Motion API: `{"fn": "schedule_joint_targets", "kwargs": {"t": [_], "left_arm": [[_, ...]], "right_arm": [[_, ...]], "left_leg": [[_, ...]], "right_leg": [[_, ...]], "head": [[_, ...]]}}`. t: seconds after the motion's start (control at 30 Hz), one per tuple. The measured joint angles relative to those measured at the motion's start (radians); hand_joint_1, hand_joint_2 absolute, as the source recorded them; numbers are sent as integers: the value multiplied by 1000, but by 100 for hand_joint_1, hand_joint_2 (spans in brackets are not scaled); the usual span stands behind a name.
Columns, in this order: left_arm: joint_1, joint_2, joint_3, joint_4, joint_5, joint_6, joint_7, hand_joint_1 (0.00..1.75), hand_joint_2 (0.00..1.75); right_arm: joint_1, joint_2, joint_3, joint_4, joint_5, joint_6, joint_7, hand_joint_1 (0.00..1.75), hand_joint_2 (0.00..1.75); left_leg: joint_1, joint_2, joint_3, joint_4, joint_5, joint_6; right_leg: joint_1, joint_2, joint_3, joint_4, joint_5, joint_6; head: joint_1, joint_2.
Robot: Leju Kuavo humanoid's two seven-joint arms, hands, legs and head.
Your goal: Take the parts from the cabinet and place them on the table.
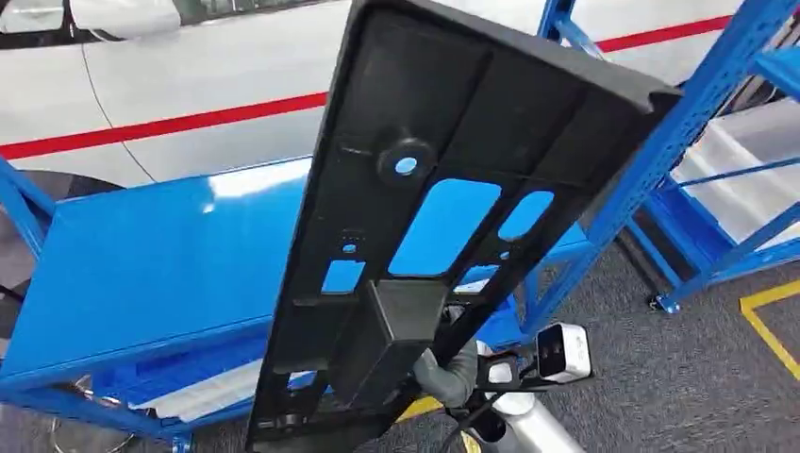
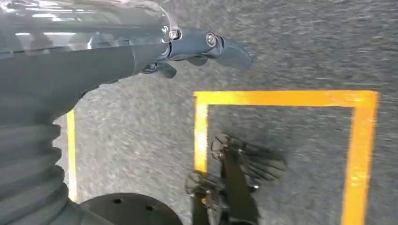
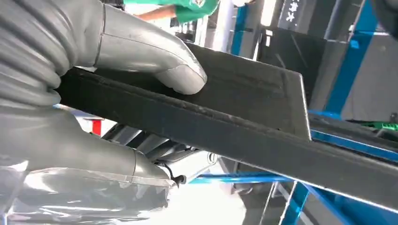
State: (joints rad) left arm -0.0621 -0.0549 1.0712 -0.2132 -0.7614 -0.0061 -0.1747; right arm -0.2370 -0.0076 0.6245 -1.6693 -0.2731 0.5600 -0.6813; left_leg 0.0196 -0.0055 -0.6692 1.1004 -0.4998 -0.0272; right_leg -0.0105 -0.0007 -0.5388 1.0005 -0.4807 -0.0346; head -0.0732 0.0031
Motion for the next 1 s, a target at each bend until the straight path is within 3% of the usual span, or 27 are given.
{"fn": "schedule_joint_targets", "kwargs": {"t": [0.03,0.07,0.1,0.13,0.17,0.2,0.23,0.27,0.3,0.33,0.4,0.43,0.47,0.5,0.53,0.57,0.6,0.63,0.67,0.73,0.77,0.8,0.9,0.93,0.97,1.0], "left_arm": [[3,0,2,0,1,2,-6,0,175],[6,0,6,0,1,3,-13,0,175],[9,0,12,0,1,5,-17,0,175],[11,3,16,0,1,8,-18,0,175],[12,4,17,0,0,9,-18,0,175],[12,7,18,0,-1,10,-18,0,175],[12,8,19,0,-3,11,-17,0,175],[11,11,20,-2,-8,14,-15,0,175],[10,14,21,-3,-15,15,-11,0,175],[9,16,21,-4,-21,16,-6,0,175],[11,18,23,-4,-25,14,0,0,175],[14,19,23,-4,-29,11,1,0,175],[13,19,24,-4,-31,9,2,0,175],[13,20,24,-4,-31,8,3,0,175],[13,21,26,-4,-31,7,4,0,175],[14,21,31,-4,-29,6,4,0,175],[14,21,34,-4,-28,6,4,0,175],[15,21,38,-4,-27,5,4,0,175],[16,20,40,-4,-27,3,4,0,175],[17,18,42,-4,-27,2,4,0,175],[16,16,43,-4,-27,2,3,0,175],[18,15,43,-4,-28,2,1,0,175],[21,11,46,-4,-32,5,5,0,175],[24,10,47,-4,-34,9,9,0,175],[27,10,48,-4,-37,11,17,0,175],[27,7,48,-4,-40,16,24,0,175]], "right_arm": [[9,-2,0,4,10,13,0,173,175],[19,-4,0,7,19,28,0,173,175],[29,-4,-1,10,31,42,0,173,175],[38,-4,-2,11,42,48,0,173,175],[45,-2,-6,10,53,50,0,173,175],[49,0,-11,10,59,48,-1,173,175],[51,3,-16,9,68,41,-1,173,175],[54,8,-22,3,77,34,-1,173,175],[57,14,-31,-7,82,26,-1,173,175],[60,18,-34,-10,82,20,-1,173,175],[65,21,-36,-10,68,12,-1,173,175],[72,21,-41,-10,61,12,-1,173,175],[81,21,-47,-10,57,17,-1,173,175],[89,21,-52,-13,50,29,-1,173,175],[96,20,-56,-11,41,42,-1,173,175],[107,20,-58,-11,35,52,-1,173,175],[118,20,-61,-10,30,63,-1,173,175],[127,20,-62,-10,29,70,-1,173,175],[132,20,-63,-9,28,72,-1,173,175],[137,20,-65,-10,32,78,-1,173,175],[141,21,-69,-12,46,84,-1,173,175],[147,22,-76,-18,67,90,-1,173,175],[167,25,-92,-32,105,94,-1,173,175],[172,26,-96,-37,113,93,-1,173,175],[174,27,-100,-40,116,90,-1,173,175],[178,28,-104,-47,119,84,-1,173,175]], "left_leg": [[0,0,-20,77,-59,-2],[0,0,-36,156,-101,-4],[0,0,-43,212,-112,-4],[-1,0,-33,230,-95,-2],[-1,0,-3,207,-56,1],[-3,0,43,150,-18,6],[-6,0,111,57,7,15],[-12,0,170,-28,-6,25],[-15,1,223,-117,-38,28],[-18,0,219,-115,-38,26],[-24,0,211,-117,-27,34],[-10,2,205,-133,-10,42],[-11,9,200,-131,1,46],[-11,10,186,-131,11,55],[-12,11,171,-128,22,56],[-12,11,156,-124,32,55],[-12,12,139,-118,40,54],[-11,13,120,-110,48,52],[-11,14,104,-102,53,50],[-9,15,73,-83,62,43],[-9,14,64,-73,66,39],[-14,12,56,-69,70,33],[-11,12,51,-77,97,14],[-12,10,48,-78,104,6],[-5,5,39,-63,75,3],[-7,6,25,-27,16,2]], "right_leg": [[3,-1,-12,0,9,-2],[6,-2,-25,1,18,-3],[10,-3,-37,3,27,-4],[13,-4,-50,4,35,-4],[16,-4,-63,7,42,-4],[18,-4,-73,10,49,-3],[20,-4,-83,14,55,-2],[19,-4,-87,18,60,1],[23,-4,-92,23,66,6],[22,-6,-91,20,74,12],[16,-6,-92,17,88,24],[21,-3,-95,19,91,31],[17,1,-106,32,57,38],[15,2,-120,79,-9,42],[10,1,-139,149,-75,47],[6,1,-157,227,-121,51],[4,1,-168,289,-137,55],[0,1,-164,322,-121,58],[-4,1,-141,308,-87,61],[-9,1,-42,180,-22,62],[-11,2,21,88,-32,60],[-3,2,58,25,-63,57],[4,4,45,17,-52,35],[-1,3,38,10,-40,24],[-3,-5,29,5,-26,13],[-3,-4,14,5,-14,3]], "head": [[0,0],[0,0],[0,0],[0,0],[0,0],[0,0],[0,0],[0,0],[0,0],[0,0],[0,0],[1,0],[0,0],[1,0],[1,0],[1,0],[1,0],[1,0],[1,0],[1,0],[1,0],[1,0],[0,0],[0,0],[1,0],[0,0]]}}
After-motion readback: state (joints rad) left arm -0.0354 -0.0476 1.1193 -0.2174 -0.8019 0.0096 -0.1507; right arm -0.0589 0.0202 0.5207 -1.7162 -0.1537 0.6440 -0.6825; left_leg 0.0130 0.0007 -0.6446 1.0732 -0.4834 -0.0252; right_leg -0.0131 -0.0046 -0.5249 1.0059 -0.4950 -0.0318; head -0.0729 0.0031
